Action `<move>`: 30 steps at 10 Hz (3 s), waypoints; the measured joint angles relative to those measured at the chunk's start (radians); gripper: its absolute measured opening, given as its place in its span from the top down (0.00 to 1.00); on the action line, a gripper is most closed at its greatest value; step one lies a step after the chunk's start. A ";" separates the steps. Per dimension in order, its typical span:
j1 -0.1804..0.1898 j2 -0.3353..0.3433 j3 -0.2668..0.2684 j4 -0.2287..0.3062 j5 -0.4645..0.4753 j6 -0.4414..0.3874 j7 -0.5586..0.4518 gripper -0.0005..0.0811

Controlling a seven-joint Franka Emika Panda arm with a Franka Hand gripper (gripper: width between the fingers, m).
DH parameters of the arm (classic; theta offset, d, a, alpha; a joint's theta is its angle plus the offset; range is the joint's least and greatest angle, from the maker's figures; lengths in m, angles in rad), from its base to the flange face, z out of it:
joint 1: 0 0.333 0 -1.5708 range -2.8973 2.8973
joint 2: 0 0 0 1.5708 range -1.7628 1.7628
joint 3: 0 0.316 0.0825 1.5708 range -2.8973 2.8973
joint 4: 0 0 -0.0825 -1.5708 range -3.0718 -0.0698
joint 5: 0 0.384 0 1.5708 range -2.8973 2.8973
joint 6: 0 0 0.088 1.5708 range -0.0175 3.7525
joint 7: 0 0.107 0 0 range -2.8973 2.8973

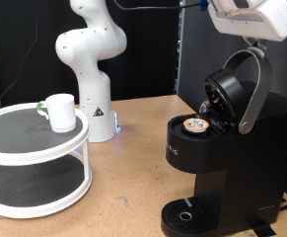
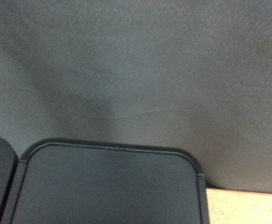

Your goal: Make a cup of coffee with the keurig machine

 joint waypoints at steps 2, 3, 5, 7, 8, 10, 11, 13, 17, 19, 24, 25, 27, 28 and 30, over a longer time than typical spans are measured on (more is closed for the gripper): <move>-0.001 -0.001 -0.001 -0.001 0.002 0.002 -0.002 0.99; -0.002 -0.005 -0.005 -0.004 0.008 0.001 -0.010 0.99; -0.008 -0.018 -0.022 -0.010 0.014 -0.019 -0.038 0.99; -0.017 -0.035 -0.044 -0.016 0.011 -0.051 -0.062 0.99; -0.023 -0.043 -0.052 -0.021 0.008 -0.061 -0.070 0.99; -0.034 -0.058 -0.067 -0.030 -0.006 -0.077 -0.078 0.99; -0.039 -0.064 -0.076 -0.035 -0.018 -0.084 -0.083 0.99; -0.059 -0.075 -0.086 -0.042 -0.071 -0.092 -0.084 0.99; -0.115 -0.081 -0.105 -0.079 -0.198 -0.089 -0.084 0.99; -0.131 -0.081 -0.111 -0.101 -0.213 -0.070 -0.095 0.99; -0.153 -0.076 -0.124 -0.196 -0.255 0.001 -0.163 0.99; -0.154 -0.076 -0.125 -0.216 -0.255 0.021 -0.172 0.99; -0.155 -0.075 -0.126 -0.242 -0.256 0.058 -0.178 0.99; -0.155 -0.074 -0.126 -0.252 -0.257 0.068 -0.178 0.99; -0.155 -0.064 -0.125 -0.276 -0.258 0.092 -0.178 0.99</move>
